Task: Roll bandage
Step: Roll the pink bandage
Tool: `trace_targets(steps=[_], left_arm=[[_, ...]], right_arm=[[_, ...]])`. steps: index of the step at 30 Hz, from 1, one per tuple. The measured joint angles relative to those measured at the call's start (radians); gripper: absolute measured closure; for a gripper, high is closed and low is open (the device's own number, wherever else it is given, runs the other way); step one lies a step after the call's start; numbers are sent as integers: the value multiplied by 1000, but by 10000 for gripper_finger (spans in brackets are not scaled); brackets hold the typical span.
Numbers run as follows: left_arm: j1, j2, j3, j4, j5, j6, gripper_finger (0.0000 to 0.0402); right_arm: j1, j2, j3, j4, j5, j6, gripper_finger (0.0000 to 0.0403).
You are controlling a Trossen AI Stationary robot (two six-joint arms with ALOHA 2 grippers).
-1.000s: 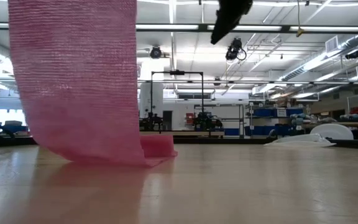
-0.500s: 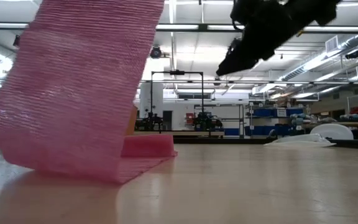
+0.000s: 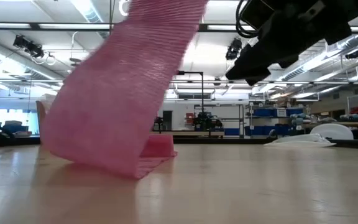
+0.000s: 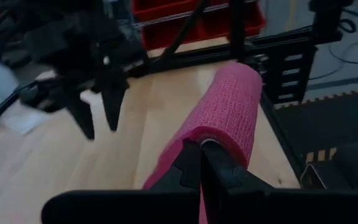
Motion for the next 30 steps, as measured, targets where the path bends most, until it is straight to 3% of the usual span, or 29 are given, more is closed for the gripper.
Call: trace_targets(steps=[9,18,30], left_arm=[[106,-132,0,8,91,197,401],[231,-388,4,-172,112,305,401],[284,-590,12,-246,119,477,401]], right_arm=[[63,-17,0,-28,84,-52,235],[78,-17,0,-11,147,-49,200],[76,-9,0,178,206,42,174]])
